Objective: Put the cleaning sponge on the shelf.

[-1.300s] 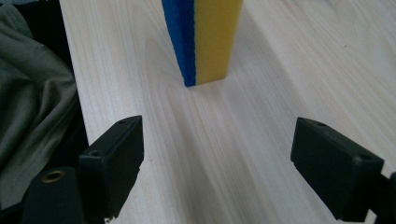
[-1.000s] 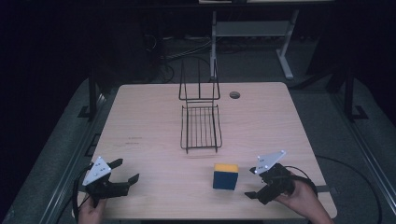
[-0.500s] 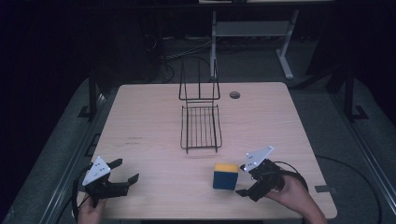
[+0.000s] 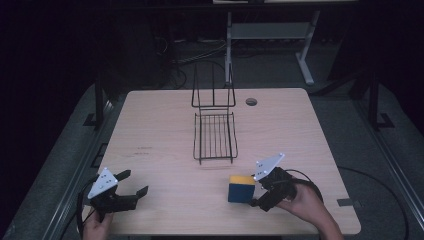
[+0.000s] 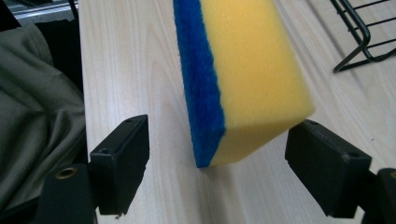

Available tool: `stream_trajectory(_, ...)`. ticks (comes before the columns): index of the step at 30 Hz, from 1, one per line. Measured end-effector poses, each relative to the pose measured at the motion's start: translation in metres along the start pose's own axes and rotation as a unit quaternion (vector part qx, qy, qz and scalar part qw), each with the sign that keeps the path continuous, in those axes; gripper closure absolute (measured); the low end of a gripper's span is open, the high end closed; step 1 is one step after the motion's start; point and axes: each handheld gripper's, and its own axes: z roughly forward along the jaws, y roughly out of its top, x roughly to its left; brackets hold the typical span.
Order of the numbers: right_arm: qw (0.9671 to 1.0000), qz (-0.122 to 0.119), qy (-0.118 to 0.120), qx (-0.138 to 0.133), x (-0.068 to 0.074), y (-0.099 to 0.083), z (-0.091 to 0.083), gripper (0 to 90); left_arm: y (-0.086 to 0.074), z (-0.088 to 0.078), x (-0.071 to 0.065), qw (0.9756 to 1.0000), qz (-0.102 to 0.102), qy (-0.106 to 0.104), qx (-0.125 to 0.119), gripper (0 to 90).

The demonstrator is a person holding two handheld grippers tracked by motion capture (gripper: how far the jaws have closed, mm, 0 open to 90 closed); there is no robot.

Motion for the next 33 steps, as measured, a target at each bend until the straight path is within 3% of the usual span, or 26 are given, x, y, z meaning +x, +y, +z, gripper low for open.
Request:
stream_trajectory(8,1.0000,0.001,0.000,0.006,-0.002,0.003,0.003,27.6,0.000,0.000,0.000,1.0000,0.000,0.001,-0.002,14.1)
stream_trajectory(9,1.0000,0.001,0.000,0.009,-0.002,0.003,0.005,31.9,0.000,-0.001,0.000,1.0000,0.000,0.001,-0.001,14.1)
stream_trajectory(23,0.9999,-0.002,0.005,0.012,-0.004,0.001,0.011,47.2,0.000,-0.001,0.000,1.0000,0.000,0.001,-0.002,14.1)
stream_trajectory(28,0.9999,-0.007,0.011,0.008,-0.003,0.000,0.012,54.5,0.000,-0.001,0.000,1.0000,-0.001,0.001,-0.002,14.1)
stream_trajectory(33,0.9999,-0.012,0.012,0.000,-0.003,0.002,0.010,56.2,0.000,-0.001,0.001,1.0000,-0.001,0.002,-0.003,14.1)
